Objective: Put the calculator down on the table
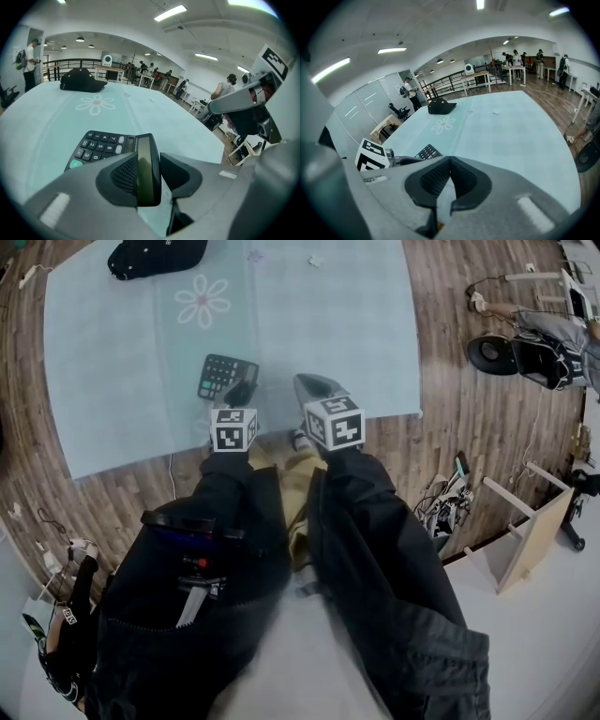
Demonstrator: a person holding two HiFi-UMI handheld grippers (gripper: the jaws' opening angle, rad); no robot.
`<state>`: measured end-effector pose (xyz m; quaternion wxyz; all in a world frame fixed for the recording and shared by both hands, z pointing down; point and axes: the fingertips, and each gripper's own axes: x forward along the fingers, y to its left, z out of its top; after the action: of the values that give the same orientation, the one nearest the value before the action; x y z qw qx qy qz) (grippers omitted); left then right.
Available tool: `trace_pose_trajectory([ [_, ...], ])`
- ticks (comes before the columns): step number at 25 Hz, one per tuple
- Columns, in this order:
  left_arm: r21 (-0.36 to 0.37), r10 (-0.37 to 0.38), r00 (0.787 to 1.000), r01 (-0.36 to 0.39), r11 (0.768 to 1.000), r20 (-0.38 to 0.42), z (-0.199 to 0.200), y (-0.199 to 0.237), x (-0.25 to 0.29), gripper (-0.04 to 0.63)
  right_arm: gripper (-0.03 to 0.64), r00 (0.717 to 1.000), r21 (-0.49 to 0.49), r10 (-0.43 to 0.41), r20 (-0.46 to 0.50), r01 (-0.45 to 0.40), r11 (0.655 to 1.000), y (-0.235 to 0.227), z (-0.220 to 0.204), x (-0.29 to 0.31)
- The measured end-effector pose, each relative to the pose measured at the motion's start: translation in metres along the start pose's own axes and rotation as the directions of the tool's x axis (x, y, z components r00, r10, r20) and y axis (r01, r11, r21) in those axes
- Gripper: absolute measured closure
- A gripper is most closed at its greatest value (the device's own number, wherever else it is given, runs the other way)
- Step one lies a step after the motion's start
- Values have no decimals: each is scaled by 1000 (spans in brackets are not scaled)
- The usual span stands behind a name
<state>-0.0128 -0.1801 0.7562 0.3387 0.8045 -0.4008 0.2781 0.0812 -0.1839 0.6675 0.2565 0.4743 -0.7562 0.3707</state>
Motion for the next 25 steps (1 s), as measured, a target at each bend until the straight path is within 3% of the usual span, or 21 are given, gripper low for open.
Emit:
trace_pose_trajectory([
  [3, -13, -15, 1000, 15, 1000, -2, 2, -3, -2, 451, 617, 1000, 6, -6, 15, 6, 1000, 0, 2, -7],
  [6, -32, -30, 999, 31, 999, 22, 18, -7, -4, 524, 617, 999, 6, -8, 38, 8, 1000, -2, 13, -8],
  [9, -4, -32, 994, 33, 999, 102, 57, -17, -20, 600, 617, 996, 12, -22, 88, 21, 1000, 2, 37, -15],
  [12, 42, -43, 978, 35, 998, 203, 98, -30, -36, 600, 617, 987, 10, -22, 159, 21, 1000, 3, 60, -22],
  [18, 113, -58, 917, 14, 994, 395, 174, -43, -81, 600, 617, 956, -53, 23, 292, -8, 999, 23, 113, -36],
  [25, 169, -39, 825, -69, 983, 564, 262, -44, -148, 600, 617, 889, -148, 65, 454, 4, 989, 47, 187, -75],
])
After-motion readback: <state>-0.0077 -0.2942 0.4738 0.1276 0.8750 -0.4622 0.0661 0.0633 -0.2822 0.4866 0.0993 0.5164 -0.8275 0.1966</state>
